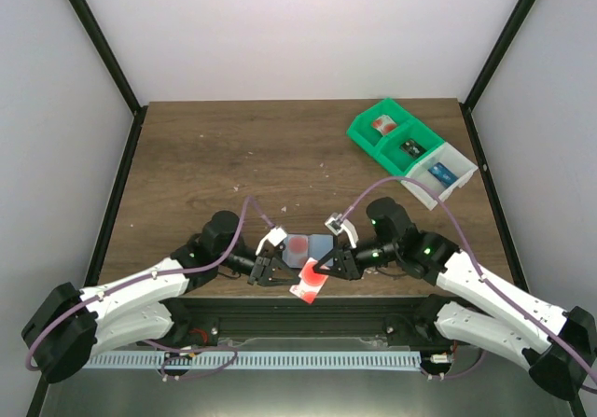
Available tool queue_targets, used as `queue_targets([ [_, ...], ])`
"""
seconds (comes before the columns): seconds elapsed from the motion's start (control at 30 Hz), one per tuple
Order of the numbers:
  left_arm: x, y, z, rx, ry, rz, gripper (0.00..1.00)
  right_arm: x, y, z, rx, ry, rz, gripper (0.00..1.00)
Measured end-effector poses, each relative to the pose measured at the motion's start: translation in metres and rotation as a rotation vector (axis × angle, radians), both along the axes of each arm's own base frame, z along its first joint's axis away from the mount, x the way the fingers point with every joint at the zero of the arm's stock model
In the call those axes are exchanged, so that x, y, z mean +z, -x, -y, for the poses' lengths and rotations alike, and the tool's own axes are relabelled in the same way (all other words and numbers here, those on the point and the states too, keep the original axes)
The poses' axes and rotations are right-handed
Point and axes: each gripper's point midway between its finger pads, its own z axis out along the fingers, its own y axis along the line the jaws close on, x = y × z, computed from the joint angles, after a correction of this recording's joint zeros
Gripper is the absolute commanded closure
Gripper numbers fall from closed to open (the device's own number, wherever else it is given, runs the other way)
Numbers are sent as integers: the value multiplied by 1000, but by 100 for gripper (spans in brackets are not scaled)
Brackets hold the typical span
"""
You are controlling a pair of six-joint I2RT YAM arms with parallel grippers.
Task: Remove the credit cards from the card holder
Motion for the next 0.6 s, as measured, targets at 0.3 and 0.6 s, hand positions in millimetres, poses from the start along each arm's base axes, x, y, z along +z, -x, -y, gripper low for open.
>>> queue_targets([
  [0.3, 1, 1, 1, -5, 3, 1, 100, 7, -4, -2, -10, -13, 22, 99],
  [0.6, -4, -3, 1, 27, -16, 13, 60, 16, -3, -2, -10, -45, 39, 100],
])
